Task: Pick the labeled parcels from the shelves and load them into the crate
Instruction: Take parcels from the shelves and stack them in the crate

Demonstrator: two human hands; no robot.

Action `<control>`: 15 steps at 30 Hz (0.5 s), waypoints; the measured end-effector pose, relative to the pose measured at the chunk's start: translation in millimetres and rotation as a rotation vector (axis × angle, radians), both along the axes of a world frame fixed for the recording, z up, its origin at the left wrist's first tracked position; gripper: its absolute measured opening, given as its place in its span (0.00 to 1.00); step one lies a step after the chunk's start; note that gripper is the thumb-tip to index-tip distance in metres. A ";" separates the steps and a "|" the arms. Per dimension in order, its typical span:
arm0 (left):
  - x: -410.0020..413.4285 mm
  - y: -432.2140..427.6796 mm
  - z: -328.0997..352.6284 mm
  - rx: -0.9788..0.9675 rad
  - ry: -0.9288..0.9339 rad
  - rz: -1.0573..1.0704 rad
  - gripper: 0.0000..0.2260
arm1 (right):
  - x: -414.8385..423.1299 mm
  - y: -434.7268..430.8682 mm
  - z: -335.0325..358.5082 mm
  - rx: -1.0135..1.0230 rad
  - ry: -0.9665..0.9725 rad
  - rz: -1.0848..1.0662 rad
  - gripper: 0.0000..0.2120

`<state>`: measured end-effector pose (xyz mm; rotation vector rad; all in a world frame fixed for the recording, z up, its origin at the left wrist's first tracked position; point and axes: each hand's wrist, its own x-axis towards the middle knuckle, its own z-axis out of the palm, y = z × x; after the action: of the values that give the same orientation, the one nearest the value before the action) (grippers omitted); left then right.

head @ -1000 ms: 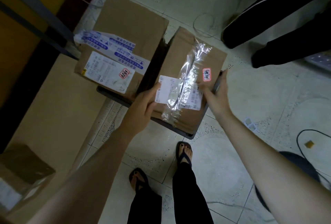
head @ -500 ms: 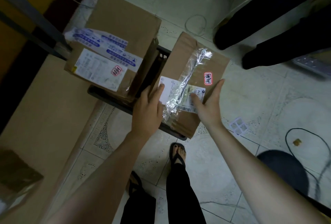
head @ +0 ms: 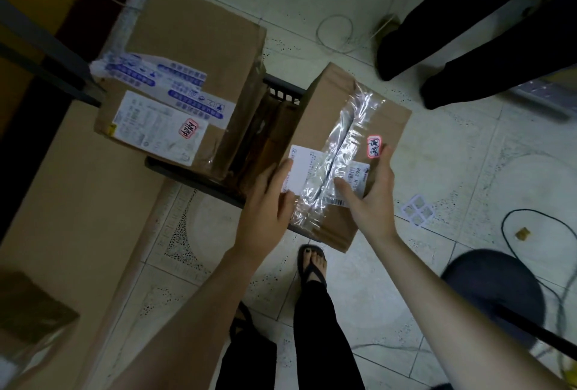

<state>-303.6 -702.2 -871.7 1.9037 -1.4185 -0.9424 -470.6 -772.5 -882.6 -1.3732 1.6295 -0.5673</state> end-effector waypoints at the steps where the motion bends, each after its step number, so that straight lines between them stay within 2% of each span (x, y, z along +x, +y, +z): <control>1: 2.8 -1.6 1.8 -0.019 0.012 0.022 0.21 | 4.1 0.6 1.9 -0.011 0.000 0.006 0.46; 3: 13.1 -2.5 5.9 -0.051 -0.005 0.054 0.21 | 16.1 0.4 6.4 -0.017 -0.014 0.015 0.45; 7: 48.9 -0.5 10.1 -0.085 -0.154 0.133 0.20 | 53.9 -6.6 9.9 -0.110 -0.019 0.137 0.43; 9: 61.8 -3.7 10.7 -0.066 -0.315 0.127 0.20 | 72.9 -13.4 8.8 -0.153 0.031 0.209 0.44; 12: 68.7 -12.1 10.5 -0.101 -0.678 0.100 0.17 | 84.0 -33.3 6.1 -0.183 0.060 0.265 0.45; 15: 75.6 -20.2 12.3 -0.055 -0.818 0.106 0.17 | 83.5 -47.9 3.4 -0.146 0.000 0.295 0.45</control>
<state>-228.0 -722.4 -859.5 2.4172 -1.7079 -0.0319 -387.1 -820.4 -879.2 -1.6850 1.3725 -0.5168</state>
